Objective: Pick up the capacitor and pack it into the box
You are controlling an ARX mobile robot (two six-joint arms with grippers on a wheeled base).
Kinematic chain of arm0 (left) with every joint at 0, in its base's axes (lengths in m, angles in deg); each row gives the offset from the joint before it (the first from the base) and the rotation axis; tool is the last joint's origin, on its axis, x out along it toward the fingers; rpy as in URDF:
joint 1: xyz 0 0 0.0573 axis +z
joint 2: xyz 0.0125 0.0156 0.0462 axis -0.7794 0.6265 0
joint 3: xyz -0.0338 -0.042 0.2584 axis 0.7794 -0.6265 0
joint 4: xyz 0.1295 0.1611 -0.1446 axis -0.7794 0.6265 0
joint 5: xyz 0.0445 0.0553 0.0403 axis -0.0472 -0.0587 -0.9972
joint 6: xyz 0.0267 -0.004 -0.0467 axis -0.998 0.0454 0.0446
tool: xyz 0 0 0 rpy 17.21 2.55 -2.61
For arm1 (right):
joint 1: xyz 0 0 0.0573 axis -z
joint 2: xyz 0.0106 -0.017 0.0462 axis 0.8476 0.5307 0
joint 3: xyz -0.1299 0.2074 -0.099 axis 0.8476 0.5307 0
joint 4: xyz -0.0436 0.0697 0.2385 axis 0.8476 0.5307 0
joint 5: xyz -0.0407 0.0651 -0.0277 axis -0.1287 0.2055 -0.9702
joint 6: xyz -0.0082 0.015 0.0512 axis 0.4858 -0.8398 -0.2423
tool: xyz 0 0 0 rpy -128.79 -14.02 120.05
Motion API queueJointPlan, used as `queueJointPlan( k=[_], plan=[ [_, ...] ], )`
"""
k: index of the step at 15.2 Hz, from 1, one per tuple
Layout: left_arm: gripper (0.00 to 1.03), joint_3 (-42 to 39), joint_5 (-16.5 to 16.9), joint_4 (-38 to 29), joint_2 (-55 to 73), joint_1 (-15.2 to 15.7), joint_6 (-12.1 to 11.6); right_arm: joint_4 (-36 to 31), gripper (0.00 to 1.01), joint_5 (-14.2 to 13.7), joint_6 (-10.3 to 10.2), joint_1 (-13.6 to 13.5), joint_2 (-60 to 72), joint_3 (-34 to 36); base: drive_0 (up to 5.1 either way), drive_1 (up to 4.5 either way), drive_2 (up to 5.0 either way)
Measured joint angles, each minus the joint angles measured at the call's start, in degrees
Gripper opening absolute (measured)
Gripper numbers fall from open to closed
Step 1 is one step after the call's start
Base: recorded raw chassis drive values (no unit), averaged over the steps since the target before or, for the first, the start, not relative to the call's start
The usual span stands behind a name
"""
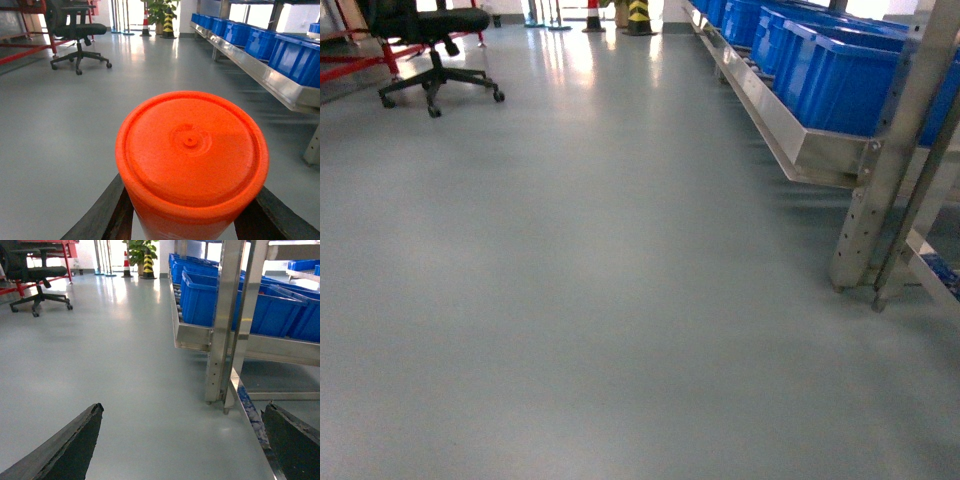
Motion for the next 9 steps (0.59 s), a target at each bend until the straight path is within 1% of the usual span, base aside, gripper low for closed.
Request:
queueJointPlan(
  k=[9],
  plan=[
    [0.44, 0.0, 0.2, 0.0, 0.0, 0.0, 0.0, 0.0, 0.98, 0.0, 0.0, 0.0, 0.0, 0.0, -5.0, 2.41, 2.4]
  ],
)
